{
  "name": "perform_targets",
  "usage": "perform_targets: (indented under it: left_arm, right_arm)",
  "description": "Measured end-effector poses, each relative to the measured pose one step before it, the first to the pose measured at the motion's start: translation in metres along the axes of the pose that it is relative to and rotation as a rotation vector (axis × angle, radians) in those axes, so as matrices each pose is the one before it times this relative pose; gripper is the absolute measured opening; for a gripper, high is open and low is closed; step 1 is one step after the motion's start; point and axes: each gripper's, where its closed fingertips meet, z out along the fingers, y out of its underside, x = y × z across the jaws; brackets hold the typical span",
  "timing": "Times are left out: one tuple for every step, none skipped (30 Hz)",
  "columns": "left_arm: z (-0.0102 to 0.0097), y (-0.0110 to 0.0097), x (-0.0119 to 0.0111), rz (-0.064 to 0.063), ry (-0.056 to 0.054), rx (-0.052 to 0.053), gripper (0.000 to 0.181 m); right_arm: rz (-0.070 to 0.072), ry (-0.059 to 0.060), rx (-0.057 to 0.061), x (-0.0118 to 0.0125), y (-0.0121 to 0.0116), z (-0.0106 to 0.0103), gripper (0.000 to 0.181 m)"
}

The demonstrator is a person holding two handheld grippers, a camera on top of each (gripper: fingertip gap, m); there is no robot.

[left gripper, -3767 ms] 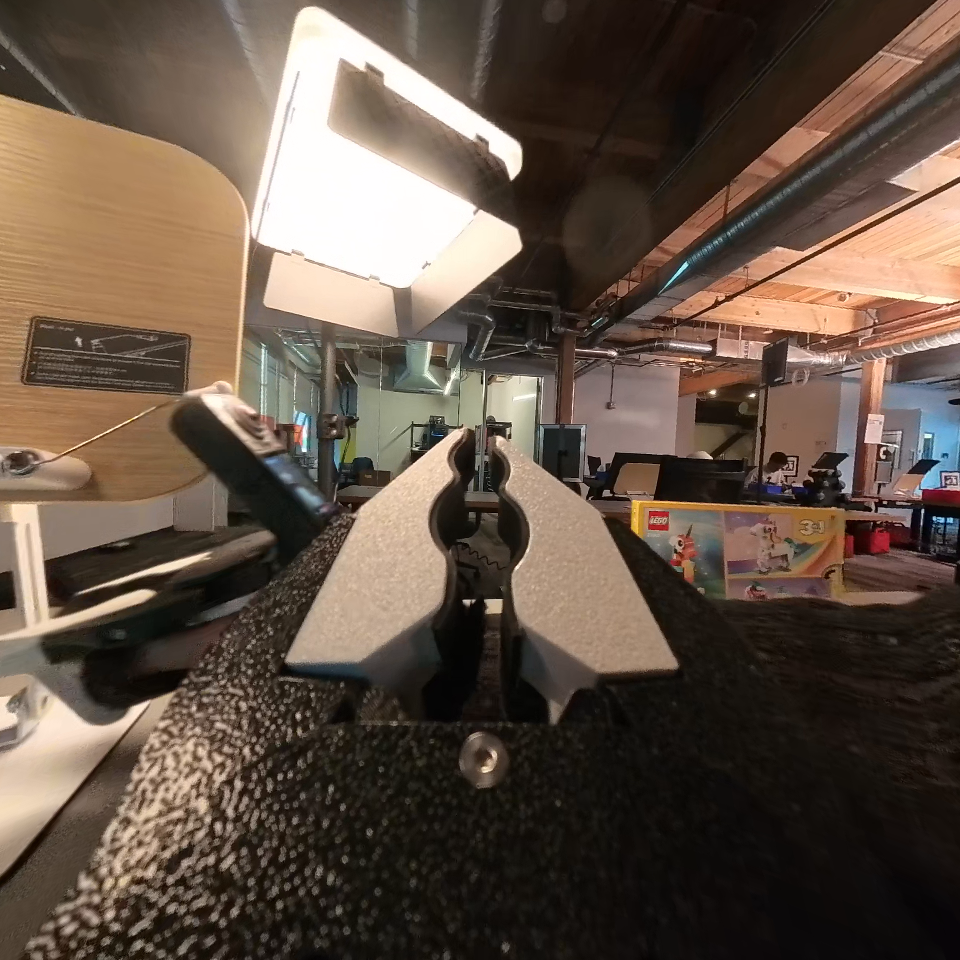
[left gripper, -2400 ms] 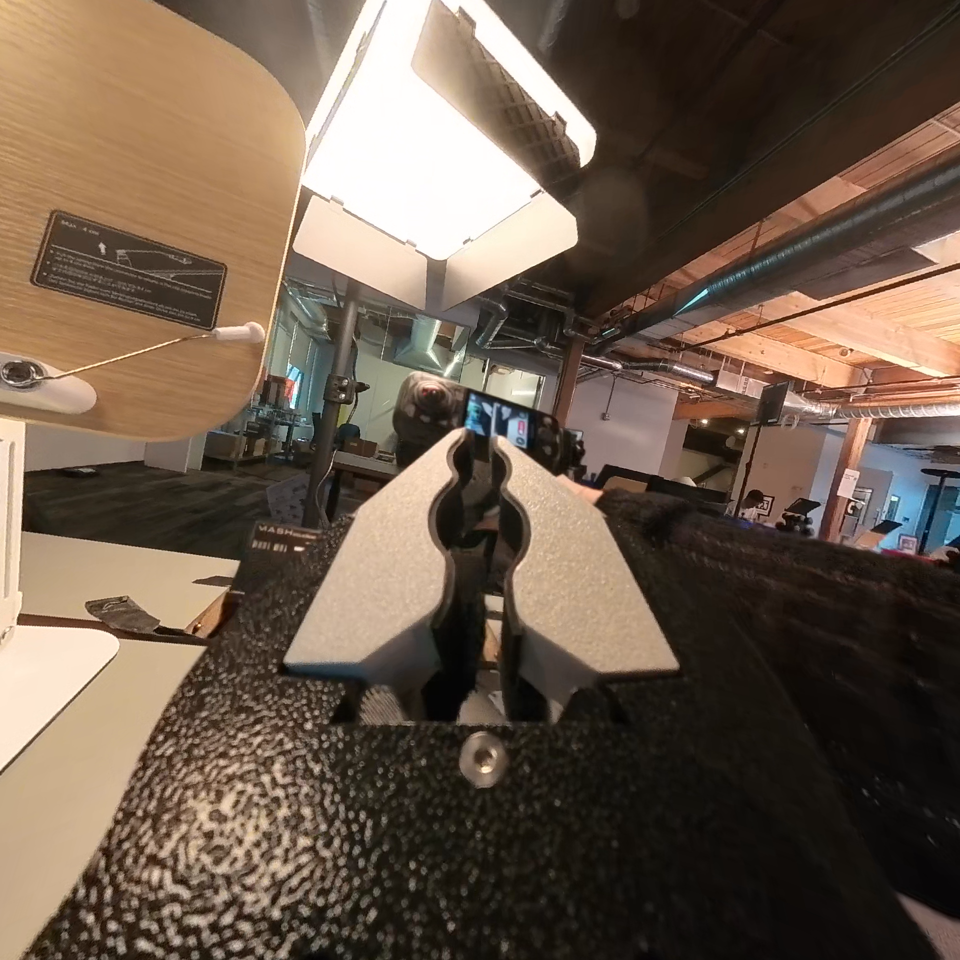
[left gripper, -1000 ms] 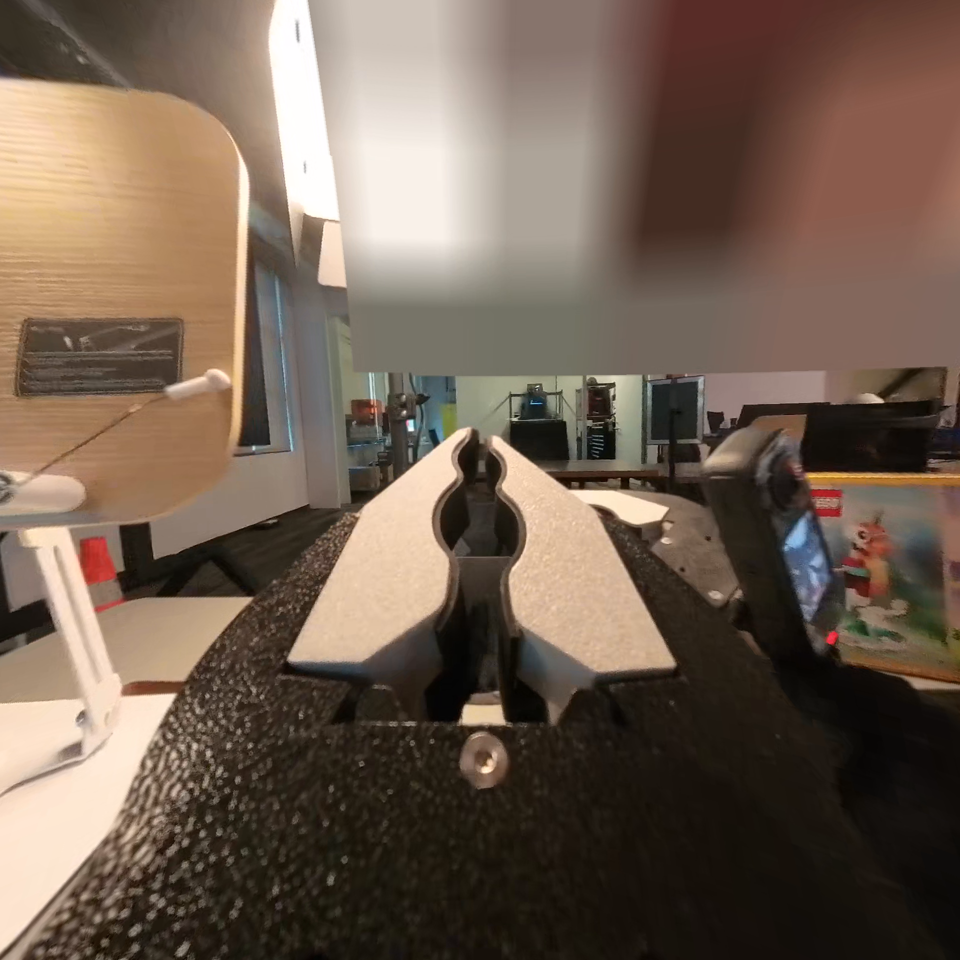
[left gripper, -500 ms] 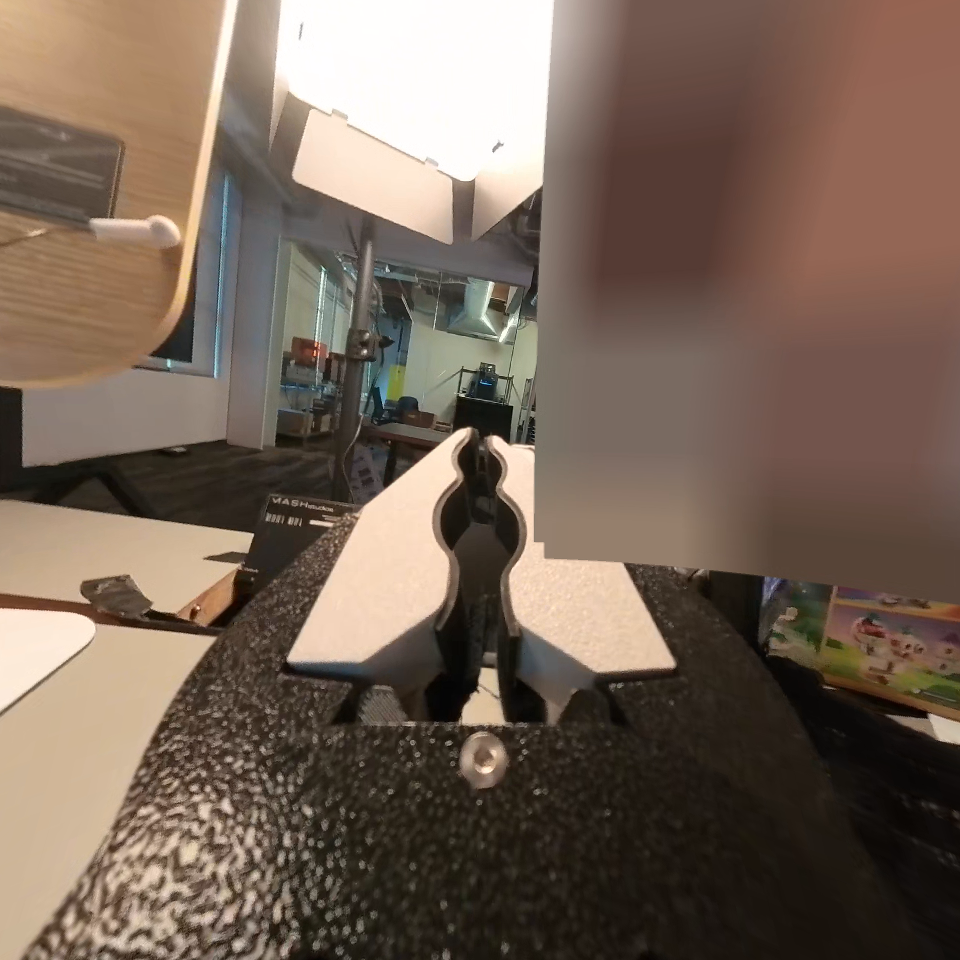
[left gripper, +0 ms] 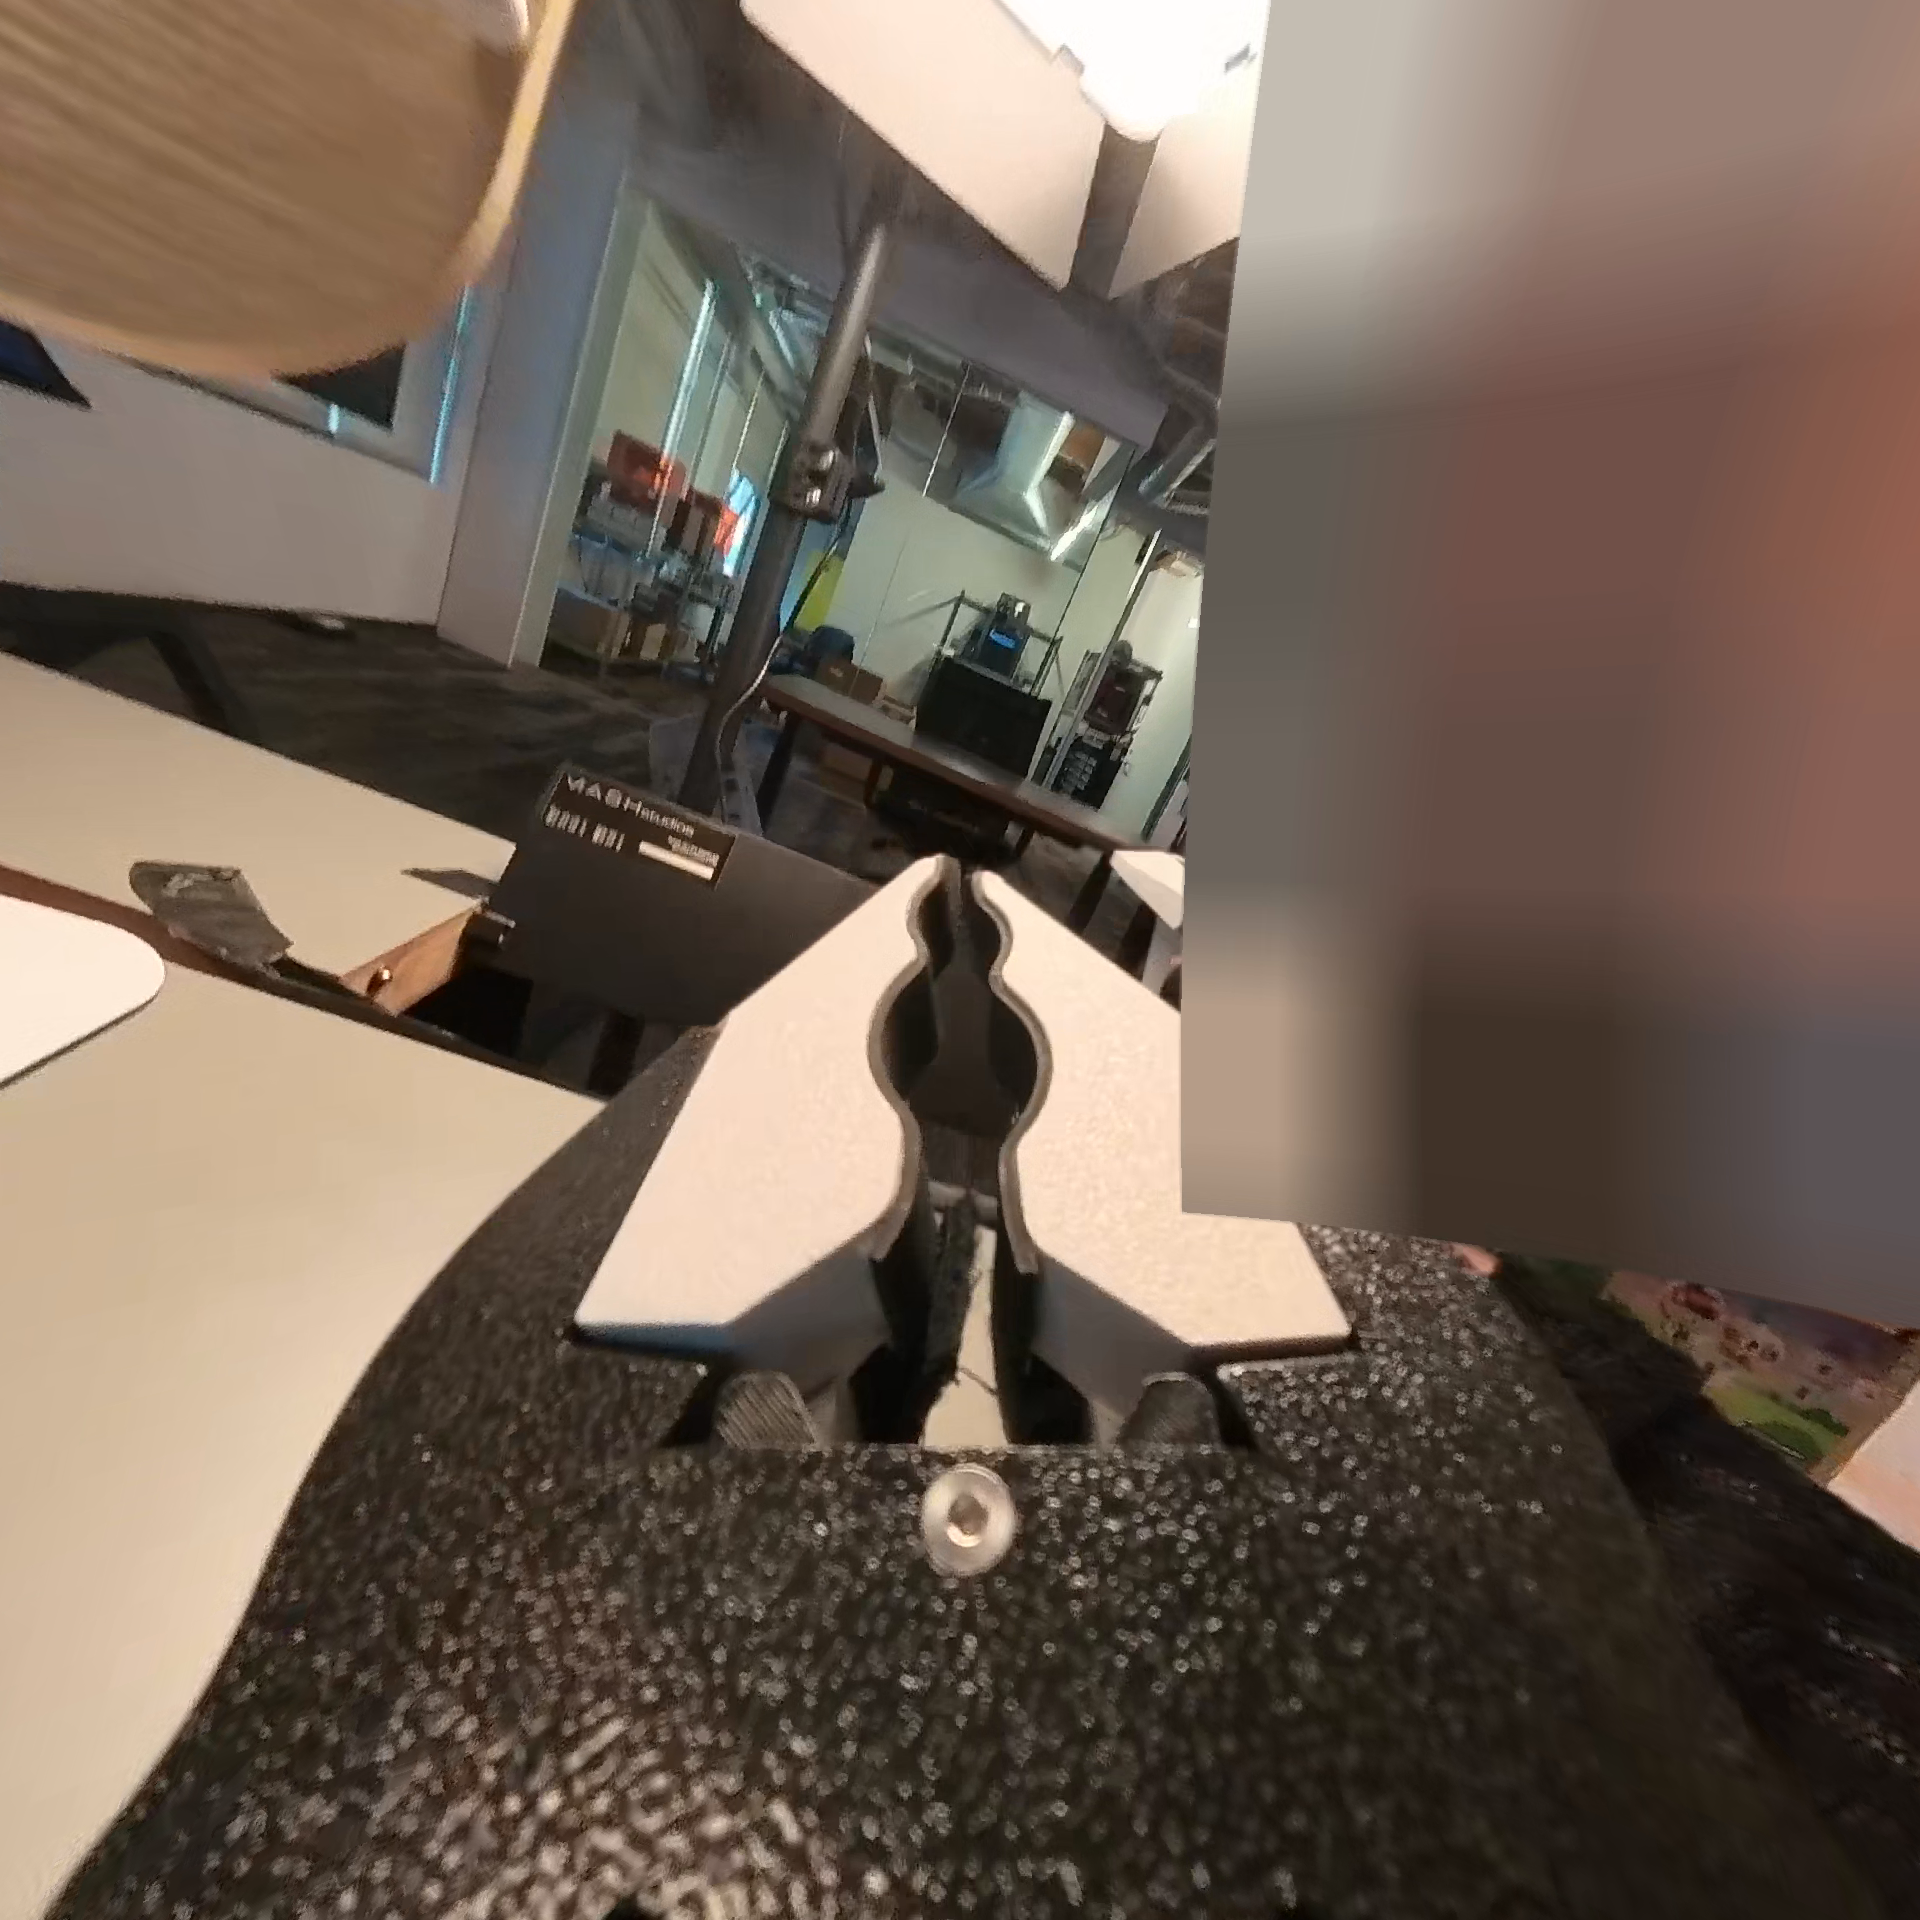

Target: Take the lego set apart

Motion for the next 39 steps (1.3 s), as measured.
perform_targets:
  left_arm:
    - [0.00170,0.00443,-0.00100,-0.0079,-0.0058,-0.0268,0.000]
    - [0.00177,0.00456,-0.00280,-0.0113,-0.0146,-0.0285,0.000]
    - [0.00160,0.00347,-0.00254,-0.0158,-0.0093,-0.0228,0.000]
    - [0.00103,0.00225,-0.00186,-0.0200,-0.0029,-0.0156,0.000]
    - [0.00053,0.00179,-0.00160,-0.0198,-0.0025,-0.0114,0.000]
    - [-0.00001,0.00115,-0.00057,-0.0156,0.0010,-0.0066,0.000]
    - [-0.00038,0.00046,0.00010,-0.0082,0.0019,-0.0016,0.000]
    - [-0.00043,0.00012,0.00054,-0.0018,0.0017,0.0003,0.000]
    - [-0.00021,0.00018,0.00073,0.0009,0.0030,-0.0008,0.000]
    - [0.00012,0.00041,0.00080,0.0019,0.0037,-0.0018,0.000]
    - [0.00017,0.00044,0.00075,0.0037,0.0029,-0.0013,0.000]
    - [0.00026,0.00047,0.00062,0.0050,0.0003,-0.0018,0.000]
    - [0.00022,0.00048,0.00040,0.0046,0.0003,-0.0020,0.000]
    - [0.00025,0.00039,0.00045,0.0043,-0.0001,-0.0011,0.000]
    - [0.00036,0.00057,-0.00022,0.0052,-0.0049,-0.0021,0.000]
    - [0.00119,0.00078,-0.00086,0.0041,-0.0121,-0.0018,0.000]
    - [0.00253,0.00090,-0.00004,0.0006,-0.0102,0.0003,0.000]
    - [0.00363,0.00213,0.00219,0.0010,0.0049,-0.0084,0.000]
    - [0.00311,0.00225,0.00245,0.0018,0.0079,-0.0109,0.000]
    - [0.00164,0.00052,0.00143,0.0055,0.0027,-0.0004,0.000]
    - [0.00036,-0.00130,0.00002,0.0075,-0.0051,0.0111,0.000]
    - [-0.00004,-0.00099,0.00043,0.0077,-0.0019,0.0078,0.000]
    - [0.00029,-0.00069,0.00048,0.0065,-0.0013,0.0055,0.000]
    - [0.00064,-0.00074,0.00072,0.0091,-0.0007,0.0065,0.000]
    - [0.00117,-0.00001,0.00130,0.0149,0.0001,0.0017,0.000]
    - [0.00118,0.00029,0.00251,0.0175,0.0042,0.0005,0.000]
    - [0.00026,-0.00003,0.00315,0.0240,0.0047,0.0023,0.000]
    - [-0.00074,-0.00108,0.00268,0.0297,-0.0009,0.0088,0.000]
    - [-0.00104,-0.00200,0.00215,0.0347,-0.0045,0.0150,0.000]
    - [-0.00066,-0.00174,0.00190,0.0344,-0.0051,0.0119,0.000]
    - [-0.00018,-0.00165,0.00386,0.0332,0.0077,0.0095,0.000]
    - [-0.00068,-0.00222,0.00472,0.0252,0.0154,0.0103,0.000]
    - [-0.00149,-0.00379,0.00504,0.0222,0.0175,0.0212,0.000]
    - [-0.00126,-0.00508,0.00458,0.0283,0.0132,0.0260,0.000]
    - [-0.00066,-0.00521,0.00417,0.0390,0.0114,0.0248,0.000]
    - [-0.00031,-0.00487,0.00295,0.0445,0.0058,0.0199,0.000]
    - [-0.00083,-0.00477,0.00137,0.0415,-0.0004,0.0186,0.001]
    - [-0.00160,-0.00591,-0.00059,0.0305,-0.0072,0.0238,0.001]
    - [-0.00190,-0.00749,-0.00100,0.0215,-0.0063,0.0331,0.001]
  right_arm:
    - [0.0387,-0.0360,-0.0587,-0.00230,0.00969,0.00284,0.000]
    - [0.0248,-0.0454,-0.0656,-0.00337,0.01086,0.00327,0.000]
    - [0.0172,-0.0338,-0.0696,-0.00204,0.01167,0.00363,0.000]
    - [0.0117,-0.0289,-0.0687,-0.00180,0.01135,0.00372,0.000]
    - [0.0119,-0.0344,-0.0550,-0.00343,0.00795,0.00313,0.000]
    - [0.0080,-0.0166,-0.0244,-0.00202,0.00377,0.00131,0.000]
    - [-0.0007,-0.0035,-0.0049,-0.00095,0.00082,0.00028,0.000]
    - [-0.0067,-0.0039,-0.0059,-0.00128,0.00082,0.00036,0.000]
    - [-0.0072,-0.0028,-0.0087,-0.00109,0.00111,0.00080,0.000]
    - [-0.0057,0.0027,-0.0039,-0.00030,0.00045,0.00041,0.000]
    - [-0.0023,0.0049,0.0005,0.00037,-0.00022,0.00015,0.000]
    - [0.0026,0.0018,-0.0006,0.00055,0.00003,0.00011,0.000]
    - [0.0080,0.0028,-0.0003,0.00116,0.00009,0.00014,0.000]
    - [0.0124,0.0039,0.0019,0.00167,-0.00020,-0.00011,0.000]
    - [0.0135,0.0036,0.0033,0.00169,-0.00041,-0.00039,0.000]
    - [0.0119,0.0060,0.0030,0.00189,-0.00033,-0.00026,0.000]
    - [0.0096,0.0079,0.0011,0.00187,-0.00008,-0.00001,0.000]
    - [0.0058,0.0061,0.0000,0.00126,-0.00007,0.00009,0.000]
    - [0.0034,0.0040,0.0023,0.00078,-0.00024,-0.00018,0.000]
    - [0.0042,0.0044,0.0049,0.00093,-0.00060,-0.00038,0.000]
    - [0.0068,0.0030,0.0039,0.00101,-0.00039,-0.00046,0.000]
    - [0.0094,0.0038,0.0031,0.00137,-0.00039,-0.00025,0.000]
    - [0.0097,0.0094,0.0053,0.00198,-0.00058,-0.00047,0.000]
    - [0.0043,0.0076,0.0049,0.00131,-0.00052,-0.00038,0.000]
    - [-0.0008,0.0065,0.0025,0.00081,-0.00032,-0.00024,0.000]
    - [-0.0017,0.0054,0.0023,0.00049,-0.00028,-0.00024,0.000]
    - [0.0002,0.0079,0.0057,0.00089,-0.00061,-0.00057,0.000]
    - [0.0013,0.0087,0.0056,0.00119,-0.00060,-0.00068,0.000]
    - [-0.0012,0.0079,0.0047,0.00072,-0.00059,-0.00058,0.000]
    - [-0.0061,0.0092,0.0039,0.00050,-0.00039,-0.00042,0.000]
    - [-0.0135,0.0102,0.0017,-0.00005,-0.00023,-0.00022,0.000]
    - [-0.0231,0.0092,-0.0026,-0.00122,0.00011,0.00013,0.000]
    - [-0.0317,0.0201,0.0047,-0.00074,-0.00066,-0.00078,0.000]
    - [-0.0305,0.0477,0.0210,0.00227,-0.00290,-0.00229,0.000]
    - [-0.0277,0.0379,0.0172,0.00028,-0.00469,-0.00324,0.000]
    - [-0.0239,0.0160,0.0085,-0.00286,-0.00896,-0.00571,0.000]
    - [-0.0312,0.0005,0.0216,-0.00456,-0.01754,-0.00963,0.000]
    - [-0.0405,-0.0001,0.0387,-0.00339,-0.02548,-0.01354,0.000]
    - [-0.0426,-0.0006,0.0428,-0.00186,-0.02926,-0.01587,0.000]
